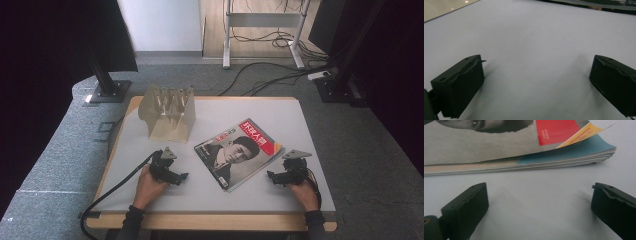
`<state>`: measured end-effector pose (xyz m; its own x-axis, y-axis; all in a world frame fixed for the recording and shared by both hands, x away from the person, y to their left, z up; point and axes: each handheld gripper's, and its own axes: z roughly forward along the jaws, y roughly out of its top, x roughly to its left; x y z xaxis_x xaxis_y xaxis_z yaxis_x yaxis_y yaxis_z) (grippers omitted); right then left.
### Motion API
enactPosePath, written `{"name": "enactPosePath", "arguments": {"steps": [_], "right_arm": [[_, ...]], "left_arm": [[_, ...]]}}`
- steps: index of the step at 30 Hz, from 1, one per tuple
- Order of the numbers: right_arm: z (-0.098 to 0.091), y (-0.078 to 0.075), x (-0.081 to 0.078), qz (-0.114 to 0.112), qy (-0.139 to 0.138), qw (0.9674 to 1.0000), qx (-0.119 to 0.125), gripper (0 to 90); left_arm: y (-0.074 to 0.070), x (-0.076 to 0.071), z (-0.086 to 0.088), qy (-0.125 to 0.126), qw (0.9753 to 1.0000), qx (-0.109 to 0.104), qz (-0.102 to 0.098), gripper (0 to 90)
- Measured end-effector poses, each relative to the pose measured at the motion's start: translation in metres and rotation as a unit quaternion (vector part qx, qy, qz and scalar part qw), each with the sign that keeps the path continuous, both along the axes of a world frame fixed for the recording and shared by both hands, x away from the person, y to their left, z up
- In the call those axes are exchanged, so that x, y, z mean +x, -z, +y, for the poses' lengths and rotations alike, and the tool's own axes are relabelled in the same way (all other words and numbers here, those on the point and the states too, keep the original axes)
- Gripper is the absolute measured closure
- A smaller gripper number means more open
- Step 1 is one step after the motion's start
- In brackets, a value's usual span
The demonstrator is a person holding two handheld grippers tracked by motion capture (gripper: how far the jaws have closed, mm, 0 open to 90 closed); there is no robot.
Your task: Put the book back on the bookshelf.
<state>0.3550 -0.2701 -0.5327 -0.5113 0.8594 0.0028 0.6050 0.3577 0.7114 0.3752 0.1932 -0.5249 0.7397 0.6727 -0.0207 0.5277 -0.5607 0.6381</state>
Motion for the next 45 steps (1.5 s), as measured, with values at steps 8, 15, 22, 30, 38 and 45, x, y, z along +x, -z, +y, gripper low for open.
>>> {"name": "enactPosePath", "arguments": {"steps": [8, 15, 22, 30, 38, 45], "right_arm": [[0.0, -0.011, -0.001, -0.012, -0.005, 0.9999, 0.009, 1.8], [0.005, -0.021, 0.004, -0.022, -0.011, 0.9997, 0.005, 1.9], [0.011, -0.029, 0.012, -0.023, -0.019, 0.9996, -0.001, 1.8], [0.018, -0.033, 0.024, -0.022, -0.024, 0.9995, 0.0, 1.4], [0.023, -0.035, 0.043, -0.021, -0.035, 0.9992, 0.0, 2.1], [0.02, -0.032, 0.059, -0.021, -0.037, 0.999, -0.01, 2.5]], "left_arm": [[-0.01, 0.006, -0.009, 0.018, 0.9998, -0.011, -0.002, 0.0], [-0.028, 0.016, -0.024, 0.034, 0.9993, -0.01, -0.014, 0.0], [-0.038, 0.027, -0.039, 0.046, 0.9987, -0.003, -0.021, 0.0], [-0.044, 0.043, -0.059, 0.058, 0.998, 0.0, -0.026, 0.0], [-0.044, 0.062, -0.078, 0.059, 0.9976, 0.011, -0.033, 0.0], [-0.038, 0.078, -0.09, 0.059, 0.9977, 0.015, -0.029, 0.0]]}}
